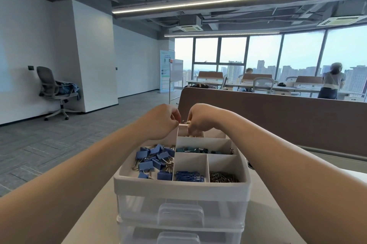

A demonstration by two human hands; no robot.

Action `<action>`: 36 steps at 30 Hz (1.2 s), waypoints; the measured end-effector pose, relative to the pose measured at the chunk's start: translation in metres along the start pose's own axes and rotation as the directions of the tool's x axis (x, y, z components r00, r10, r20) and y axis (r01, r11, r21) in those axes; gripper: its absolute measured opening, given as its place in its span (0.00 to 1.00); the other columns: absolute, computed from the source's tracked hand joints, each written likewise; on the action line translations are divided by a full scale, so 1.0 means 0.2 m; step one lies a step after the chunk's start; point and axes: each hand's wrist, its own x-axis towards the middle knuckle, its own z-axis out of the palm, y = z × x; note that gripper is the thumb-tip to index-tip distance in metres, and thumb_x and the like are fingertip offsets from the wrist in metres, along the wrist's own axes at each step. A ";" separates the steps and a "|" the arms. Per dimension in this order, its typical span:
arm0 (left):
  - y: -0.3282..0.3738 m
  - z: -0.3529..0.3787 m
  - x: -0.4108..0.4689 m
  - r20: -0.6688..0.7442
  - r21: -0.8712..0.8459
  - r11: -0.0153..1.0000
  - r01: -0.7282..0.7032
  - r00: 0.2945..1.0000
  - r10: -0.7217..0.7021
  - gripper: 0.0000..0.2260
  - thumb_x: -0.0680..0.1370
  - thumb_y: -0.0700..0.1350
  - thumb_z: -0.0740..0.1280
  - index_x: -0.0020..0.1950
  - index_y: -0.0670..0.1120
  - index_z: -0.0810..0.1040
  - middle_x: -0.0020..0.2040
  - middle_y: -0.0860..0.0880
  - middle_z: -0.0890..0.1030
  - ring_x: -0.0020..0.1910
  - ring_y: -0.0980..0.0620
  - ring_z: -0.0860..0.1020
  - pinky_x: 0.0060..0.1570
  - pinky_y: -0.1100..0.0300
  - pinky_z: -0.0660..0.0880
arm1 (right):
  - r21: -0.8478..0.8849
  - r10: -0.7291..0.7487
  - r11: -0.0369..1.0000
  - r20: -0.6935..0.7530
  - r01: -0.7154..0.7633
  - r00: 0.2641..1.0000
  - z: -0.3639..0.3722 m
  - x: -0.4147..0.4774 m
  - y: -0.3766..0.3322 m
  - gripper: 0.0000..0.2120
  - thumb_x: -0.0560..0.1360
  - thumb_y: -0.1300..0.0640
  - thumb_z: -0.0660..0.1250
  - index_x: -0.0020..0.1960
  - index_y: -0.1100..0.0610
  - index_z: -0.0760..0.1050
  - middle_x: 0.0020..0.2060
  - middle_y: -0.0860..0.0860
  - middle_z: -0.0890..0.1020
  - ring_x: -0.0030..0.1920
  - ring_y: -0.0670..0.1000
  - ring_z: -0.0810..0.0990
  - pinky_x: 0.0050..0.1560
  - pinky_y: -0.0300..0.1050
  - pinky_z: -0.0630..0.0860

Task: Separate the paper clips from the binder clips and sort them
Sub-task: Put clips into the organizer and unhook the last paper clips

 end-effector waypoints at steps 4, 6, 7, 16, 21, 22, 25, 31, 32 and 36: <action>0.00 0.00 -0.03 0.002 0.001 1.000 0.009 1.000 -0.009 0.08 0.80 0.41 0.63 0.58 0.44 0.79 0.51 0.48 0.80 0.46 0.54 0.75 0.39 0.69 0.68 | -0.036 -0.044 0.998 0.021 0.045 0.999 0.01 -0.01 -0.04 0.14 0.74 0.59 0.72 0.58 0.63 0.81 0.53 0.56 0.83 0.53 0.54 0.82 0.57 0.45 0.78; 0.00 -0.01 -0.04 0.005 -0.004 1.000 0.015 1.000 -0.015 0.09 0.80 0.42 0.63 0.58 0.44 0.79 0.52 0.48 0.81 0.46 0.54 0.75 0.39 0.69 0.69 | -0.026 -0.060 0.998 0.025 0.060 0.998 0.00 -0.01 -0.04 0.17 0.74 0.59 0.72 0.61 0.62 0.79 0.55 0.55 0.83 0.54 0.54 0.82 0.58 0.46 0.78; 0.00 -0.01 -0.05 0.007 -0.005 1.000 0.018 1.000 -0.018 0.09 0.80 0.41 0.63 0.58 0.44 0.79 0.52 0.47 0.81 0.45 0.54 0.75 0.39 0.69 0.69 | -0.016 -0.064 0.998 0.020 0.064 0.998 0.00 -0.02 -0.04 0.17 0.74 0.60 0.73 0.62 0.61 0.79 0.55 0.55 0.83 0.53 0.54 0.82 0.57 0.45 0.78; 0.05 0.02 -0.11 0.009 -0.020 1.000 0.011 1.000 -0.010 0.09 0.80 0.41 0.63 0.58 0.44 0.79 0.52 0.49 0.80 0.43 0.57 0.74 0.37 0.71 0.67 | 0.002 -0.062 0.998 -0.213 0.064 0.975 0.00 -0.11 0.04 0.13 0.74 0.66 0.68 0.57 0.57 0.81 0.51 0.50 0.83 0.49 0.51 0.80 0.50 0.44 0.78; 0.20 0.07 -0.20 -0.021 -0.097 0.993 -0.064 0.998 0.062 0.06 0.80 0.43 0.63 0.52 0.47 0.80 0.41 0.53 0.79 0.39 0.57 0.76 0.35 0.67 0.68 | 0.102 -0.028 0.993 -0.336 0.066 0.941 0.00 -0.34 0.14 0.07 0.75 0.61 0.66 0.47 0.54 0.82 0.42 0.46 0.81 0.45 0.48 0.79 0.45 0.41 0.73; 0.25 0.09 -0.23 -0.017 -0.107 0.991 -0.081 0.997 0.080 0.06 0.80 0.43 0.63 0.51 0.47 0.80 0.40 0.54 0.79 0.38 0.57 0.76 0.35 0.66 0.69 | 0.117 -0.015 0.991 -0.343 0.058 0.939 0.00 -0.41 0.17 0.07 0.75 0.61 0.65 0.46 0.54 0.82 0.42 0.46 0.81 0.45 0.48 0.79 0.44 0.42 0.73; 0.41 0.17 -0.30 -0.007 -0.116 0.983 -0.143 0.990 0.143 0.05 0.80 0.43 0.64 0.48 0.49 0.79 0.39 0.56 0.79 0.36 0.58 0.75 0.33 0.69 0.66 | 0.137 0.037 0.991 -0.333 0.010 0.942 0.02 -0.62 0.27 0.08 0.74 0.60 0.65 0.45 0.54 0.83 0.41 0.46 0.82 0.44 0.49 0.80 0.45 0.44 0.77; 0.73 0.41 -0.44 0.033 -0.128 0.959 -0.253 0.965 0.259 0.06 0.80 0.46 0.63 0.47 0.52 0.79 0.42 0.55 0.80 0.41 0.56 0.78 0.39 0.65 0.73 | 0.120 0.142 0.986 -0.276 -0.112 0.951 0.08 -1.05 0.51 0.07 0.75 0.58 0.65 0.47 0.55 0.82 0.43 0.47 0.82 0.44 0.49 0.80 0.48 0.46 0.79; 0.78 0.46 -0.46 0.060 -0.128 0.955 -0.268 0.959 0.277 0.06 0.80 0.47 0.63 0.48 0.51 0.79 0.42 0.54 0.81 0.41 0.55 0.78 0.42 0.62 0.75 | 0.124 0.161 0.983 -0.254 -0.133 0.954 0.10 -1.11 0.55 0.07 0.76 0.57 0.65 0.47 0.55 0.82 0.43 0.47 0.82 0.44 0.49 0.80 0.48 0.46 0.79; 0.94 0.70 -0.51 0.144 -0.105 0.940 -0.325 0.930 0.338 0.07 0.79 0.48 0.61 0.47 0.51 0.79 0.42 0.54 0.80 0.41 0.52 0.78 0.42 0.57 0.76 | 0.102 0.238 0.970 -0.196 -0.222 0.951 0.20 -1.37 0.72 0.07 0.77 0.55 0.65 0.49 0.54 0.81 0.45 0.49 0.82 0.46 0.51 0.79 0.50 0.49 0.78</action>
